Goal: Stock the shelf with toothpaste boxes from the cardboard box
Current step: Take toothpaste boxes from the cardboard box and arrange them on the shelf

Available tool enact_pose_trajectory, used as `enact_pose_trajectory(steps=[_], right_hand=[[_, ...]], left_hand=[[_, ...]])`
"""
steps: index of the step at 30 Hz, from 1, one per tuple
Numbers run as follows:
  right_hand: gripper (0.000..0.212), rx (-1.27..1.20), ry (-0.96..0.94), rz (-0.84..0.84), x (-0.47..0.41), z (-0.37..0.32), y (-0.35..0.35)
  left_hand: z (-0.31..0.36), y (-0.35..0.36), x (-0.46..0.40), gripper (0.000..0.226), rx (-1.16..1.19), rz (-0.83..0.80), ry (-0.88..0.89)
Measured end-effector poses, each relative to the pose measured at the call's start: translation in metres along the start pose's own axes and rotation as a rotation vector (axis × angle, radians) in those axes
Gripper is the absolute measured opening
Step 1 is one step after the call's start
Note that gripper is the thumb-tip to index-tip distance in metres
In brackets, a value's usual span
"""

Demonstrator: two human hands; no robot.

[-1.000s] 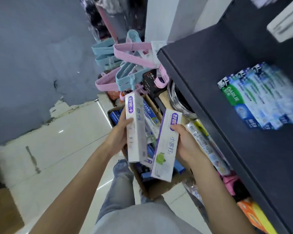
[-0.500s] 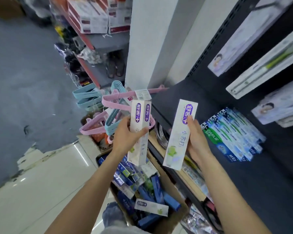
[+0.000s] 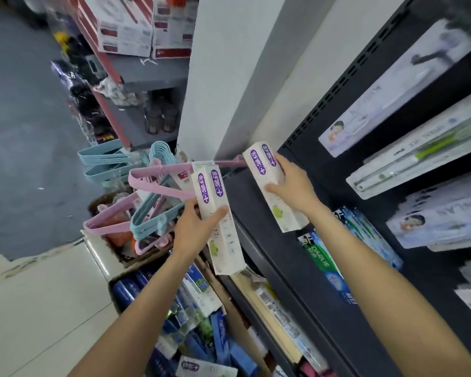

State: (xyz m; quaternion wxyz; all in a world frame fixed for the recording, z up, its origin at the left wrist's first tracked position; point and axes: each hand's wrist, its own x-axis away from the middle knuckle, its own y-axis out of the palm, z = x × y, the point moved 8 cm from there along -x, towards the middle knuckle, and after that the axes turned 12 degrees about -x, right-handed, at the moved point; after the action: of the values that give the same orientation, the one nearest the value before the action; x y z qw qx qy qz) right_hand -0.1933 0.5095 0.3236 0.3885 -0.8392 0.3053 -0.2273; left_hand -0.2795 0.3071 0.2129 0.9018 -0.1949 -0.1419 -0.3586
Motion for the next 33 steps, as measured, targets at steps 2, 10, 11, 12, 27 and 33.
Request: enact_pose_trajectory(steps=[2, 10, 11, 12, 27, 33], right_hand=[[0.074, 0.266, -0.081, 0.068, -0.024, -0.001, -0.004], [0.080, 0.680, 0.109, 0.118, -0.092, 0.089, -0.020], [0.081, 0.664, 0.177, 0.104, -0.091, 0.101, -0.020], [0.082, 0.634, 0.227, 0.098, -0.087, 0.107, -0.019], [0.071, -0.171, 0.009, 0.099, 0.010, 0.051, 0.024], [0.069, -0.099, 0.113, 0.158, -0.033, 0.096, -0.008]], left_hand=[[-0.001, 0.003, -0.009, 0.052, 0.011, 0.000, -0.021], [0.001, 0.027, -0.043, 0.078, -0.019, 0.009, -0.082], [0.001, 0.031, -0.045, 0.079, -0.021, 0.006, -0.089], [0.002, 0.035, -0.047, 0.081, -0.012, -0.003, -0.095], [0.063, 0.065, -0.047, 0.056, -0.401, 0.018, 0.315], [0.035, 0.078, -0.044, 0.073, -1.155, -0.106, 0.467]])
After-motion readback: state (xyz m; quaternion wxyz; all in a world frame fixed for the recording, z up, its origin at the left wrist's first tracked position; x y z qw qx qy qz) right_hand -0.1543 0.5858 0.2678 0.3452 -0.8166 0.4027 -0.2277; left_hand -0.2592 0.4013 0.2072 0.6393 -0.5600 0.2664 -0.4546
